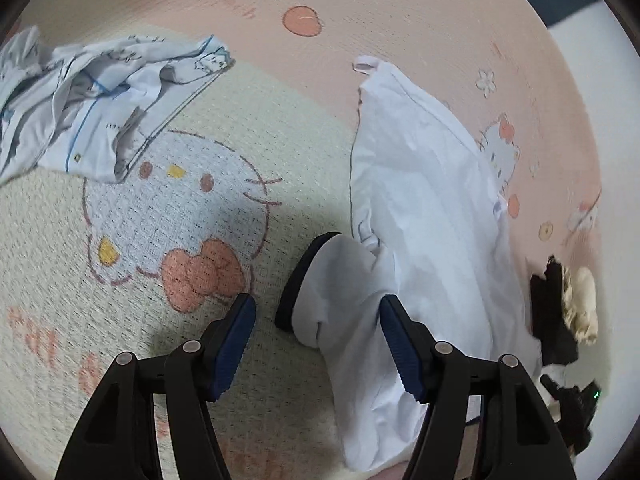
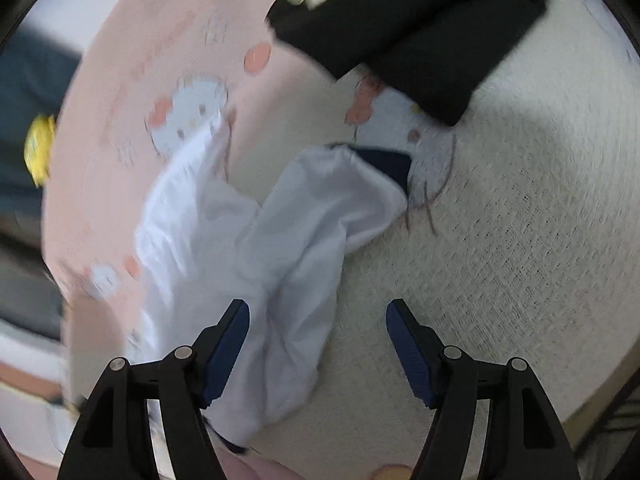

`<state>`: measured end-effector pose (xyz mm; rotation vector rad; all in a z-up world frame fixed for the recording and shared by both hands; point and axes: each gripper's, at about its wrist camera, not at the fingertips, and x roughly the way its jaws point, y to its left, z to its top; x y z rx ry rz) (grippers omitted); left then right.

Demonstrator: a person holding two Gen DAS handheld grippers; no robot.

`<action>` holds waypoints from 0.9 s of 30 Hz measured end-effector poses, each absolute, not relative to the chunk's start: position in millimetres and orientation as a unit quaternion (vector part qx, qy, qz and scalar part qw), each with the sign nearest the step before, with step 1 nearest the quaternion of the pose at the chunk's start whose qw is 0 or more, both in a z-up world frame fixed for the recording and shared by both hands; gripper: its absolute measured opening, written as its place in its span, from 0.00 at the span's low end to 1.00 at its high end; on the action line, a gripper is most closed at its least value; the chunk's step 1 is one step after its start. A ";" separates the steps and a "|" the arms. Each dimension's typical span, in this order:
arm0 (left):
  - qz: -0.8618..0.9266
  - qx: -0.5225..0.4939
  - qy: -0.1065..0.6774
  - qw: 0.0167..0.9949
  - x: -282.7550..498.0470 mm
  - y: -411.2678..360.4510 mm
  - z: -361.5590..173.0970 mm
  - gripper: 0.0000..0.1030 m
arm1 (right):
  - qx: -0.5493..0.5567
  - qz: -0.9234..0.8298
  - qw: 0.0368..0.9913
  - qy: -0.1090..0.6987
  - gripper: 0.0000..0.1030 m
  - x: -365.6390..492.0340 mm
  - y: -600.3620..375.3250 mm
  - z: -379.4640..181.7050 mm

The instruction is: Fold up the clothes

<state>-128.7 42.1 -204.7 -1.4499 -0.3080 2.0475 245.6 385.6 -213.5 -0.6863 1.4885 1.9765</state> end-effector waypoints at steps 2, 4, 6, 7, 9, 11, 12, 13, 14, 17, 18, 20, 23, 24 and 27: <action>0.762 -0.556 -0.133 0.302 -126.5 43.3 -205.4 0.60 | -0.232 0.730 0.274 0.582 0.69 250.1 389.6 -216.8; 0.744 -0.570 -0.163 0.308 -122.8 42.6 -208.3 0.60 | -0.216 0.722 0.266 0.601 0.69 251.5 393.6 -220.3; 0.728 -0.579 -0.203 0.306 -116.0 39.3 -211.9 0.60 | -0.207 0.721 0.262 0.608 0.69 250.8 396.3 -221.2; 0.721 -0.582 -0.222 0.305 -113.5 37.3 -214.0 0.60 | -0.206 0.722 0.260 0.607 0.69 249.2 397.4 -221.0; 0.717 -0.578 -0.254 0.295 -113.6 33.2 -216.3 0.60 | -0.204 0.729 0.259 0.600 0.69 246.6 400.2 -219.4; 0.708 -0.579 -0.282 0.290 -116.7 30.4 -218.9 0.61 | -0.201 0.731 0.258 0.599 0.69 240.8 403.3 -219.6; 0.701 -0.581 -0.298 0.286 -119.1 29.3 -221.1 0.61 | -0.197 0.734 0.256 0.598 0.69 238.2 405.2 -219.4; 0.694 -0.582 -0.314 0.285 -122.1 29.0 -223.3 0.61 | -0.198 0.738 0.257 0.593 0.69 235.2 406.9 -218.6; 0.686 -0.583 -0.327 0.287 -125.0 29.6 -225.4 0.61 | -0.201 0.743 0.259 0.583 0.69 231.2 408.2 -217.5; 0.672 -0.581 -0.354 0.291 -129.6 32.2 -229.7 0.60 | -0.206 0.753 0.291 0.553 0.69 217.2 409.9 -212.3; 0.671 -0.579 -0.360 0.292 -129.7 33.4 -230.4 0.60 | -0.210 0.758 0.297 0.542 0.69 213.9 409.6 -210.9; 0.673 -0.573 -0.367 0.289 -129.1 36.5 -230.1 0.60 | -0.214 0.764 0.310 0.523 0.69 209.1 408.8 -209.1; 0.685 -0.568 -0.357 0.285 -130.0 42.2 -229.5 0.48 | -0.222 0.768 0.331 0.501 0.68 200.2 409.5 -206.1; 0.691 -0.566 -0.351 0.281 -130.3 43.3 -229.5 0.40 | -0.232 0.770 0.340 0.487 0.65 196.4 408.7 -204.7; 0.715 -0.560 -0.319 0.270 -132.7 49.6 -231.3 0.17 | -0.274 0.775 0.376 0.428 0.42 184.3 403.6 -200.4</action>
